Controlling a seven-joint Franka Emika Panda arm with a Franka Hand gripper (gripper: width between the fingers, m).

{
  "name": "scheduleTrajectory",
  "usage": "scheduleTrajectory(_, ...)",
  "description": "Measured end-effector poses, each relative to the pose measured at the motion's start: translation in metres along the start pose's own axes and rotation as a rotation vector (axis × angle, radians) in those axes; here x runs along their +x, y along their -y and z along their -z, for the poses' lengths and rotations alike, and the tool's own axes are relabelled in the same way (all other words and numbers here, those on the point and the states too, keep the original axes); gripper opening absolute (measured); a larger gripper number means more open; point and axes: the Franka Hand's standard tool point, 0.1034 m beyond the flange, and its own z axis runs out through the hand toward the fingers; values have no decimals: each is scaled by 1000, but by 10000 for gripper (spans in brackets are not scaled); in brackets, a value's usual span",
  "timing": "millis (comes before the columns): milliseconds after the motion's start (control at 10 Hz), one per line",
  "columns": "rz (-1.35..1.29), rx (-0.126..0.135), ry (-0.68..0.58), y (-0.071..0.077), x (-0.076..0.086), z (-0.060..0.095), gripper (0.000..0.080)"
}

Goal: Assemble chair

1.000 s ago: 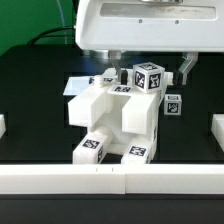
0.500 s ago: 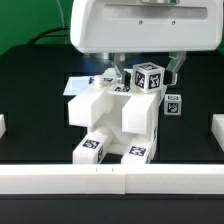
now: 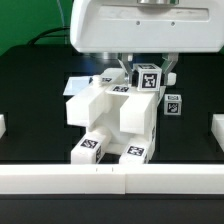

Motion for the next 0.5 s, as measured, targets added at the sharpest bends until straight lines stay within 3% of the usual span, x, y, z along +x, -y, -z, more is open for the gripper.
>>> scheduleTrajectory(500, -462, 22, 1, 0, 0, -1, 271)
